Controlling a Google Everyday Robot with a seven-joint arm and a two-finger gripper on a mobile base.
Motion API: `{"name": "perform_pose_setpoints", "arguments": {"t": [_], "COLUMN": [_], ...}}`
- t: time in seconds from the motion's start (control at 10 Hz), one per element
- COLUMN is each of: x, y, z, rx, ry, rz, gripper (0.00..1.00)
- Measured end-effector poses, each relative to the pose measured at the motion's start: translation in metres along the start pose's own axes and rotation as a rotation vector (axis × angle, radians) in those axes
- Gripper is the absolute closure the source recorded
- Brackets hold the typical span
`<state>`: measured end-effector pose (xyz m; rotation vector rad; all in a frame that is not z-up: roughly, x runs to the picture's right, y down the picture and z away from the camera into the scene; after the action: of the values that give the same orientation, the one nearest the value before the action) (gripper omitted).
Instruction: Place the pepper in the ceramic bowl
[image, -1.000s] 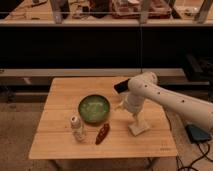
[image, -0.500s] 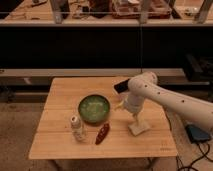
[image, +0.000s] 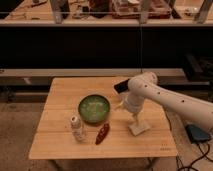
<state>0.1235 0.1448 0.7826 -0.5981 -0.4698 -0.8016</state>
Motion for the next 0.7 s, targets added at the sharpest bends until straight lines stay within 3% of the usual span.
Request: {"name": "perform_pose_setpoints", "arguments": {"t": [0.3, 0.4, 0.7], "x": [-0.001, -0.007, -0.045], "y": [0.0, -0.005, -0.027], "z": [0.0, 0.004, 0.032], "rx": [-0.001, -0.017, -0.07], "ry": [-0.001, -0.004, -0.034], "rz": [0.002, 0.002, -0.031], "gripper": [0.2, 0.2, 0.2]}}
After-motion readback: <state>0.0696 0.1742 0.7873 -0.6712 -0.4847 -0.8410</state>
